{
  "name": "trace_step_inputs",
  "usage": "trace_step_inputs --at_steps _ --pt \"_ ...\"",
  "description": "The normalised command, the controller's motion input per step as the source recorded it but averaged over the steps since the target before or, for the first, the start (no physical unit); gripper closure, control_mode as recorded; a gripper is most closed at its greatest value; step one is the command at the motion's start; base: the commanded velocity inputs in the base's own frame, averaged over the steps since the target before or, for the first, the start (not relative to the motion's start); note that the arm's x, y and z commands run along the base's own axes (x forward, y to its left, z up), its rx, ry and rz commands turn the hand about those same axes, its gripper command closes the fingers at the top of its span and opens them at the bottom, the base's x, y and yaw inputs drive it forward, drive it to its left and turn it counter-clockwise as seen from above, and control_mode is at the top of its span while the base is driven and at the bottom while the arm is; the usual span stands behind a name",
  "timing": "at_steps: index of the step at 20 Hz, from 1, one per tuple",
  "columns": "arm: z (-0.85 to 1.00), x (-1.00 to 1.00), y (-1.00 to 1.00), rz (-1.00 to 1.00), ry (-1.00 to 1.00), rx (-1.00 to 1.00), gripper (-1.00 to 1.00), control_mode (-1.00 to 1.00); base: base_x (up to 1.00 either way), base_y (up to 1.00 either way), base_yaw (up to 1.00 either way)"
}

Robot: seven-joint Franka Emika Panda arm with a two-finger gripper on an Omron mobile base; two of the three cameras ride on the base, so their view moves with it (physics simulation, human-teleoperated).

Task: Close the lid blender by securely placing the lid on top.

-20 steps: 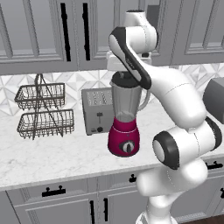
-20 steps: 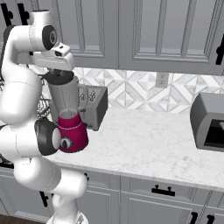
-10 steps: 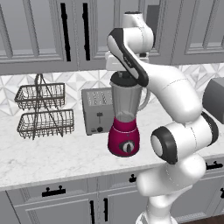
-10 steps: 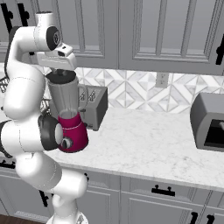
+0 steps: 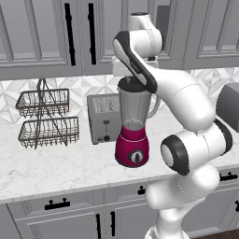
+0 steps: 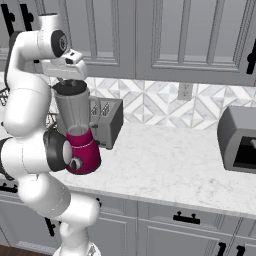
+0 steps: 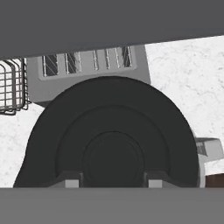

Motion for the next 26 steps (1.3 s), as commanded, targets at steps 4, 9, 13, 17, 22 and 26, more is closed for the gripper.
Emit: trace_step_inputs --at_steps 4,9,13,17,22,26 --pt "-0.12 0.19 0.0 0.0 -0.05 -0.01 1.0 -1.0 0.0 0.0 0.0" --pt "-0.04 0.24 0.0 0.0 -0.05 0.0 1.0 -1.0 0.0 0.0 0.0" --pt "-0.28 0.05 0.0 0.0 -0.07 0.0 1.0 -1.0 0.0 0.0 0.0" --pt "-0.51 0.0 -0.01 0.0 -0.03 0.0 1.0 -1.0 0.0 0.0 0.0" --pt "-0.25 0.02 -0.02 0.0 -0.06 0.01 1.0 -1.0 0.0 0.0 0.0" --pt "0.0 0.11 0.0 0.0 -0.06 0.0 1.0 -1.0 0.0 0.0 0.0"
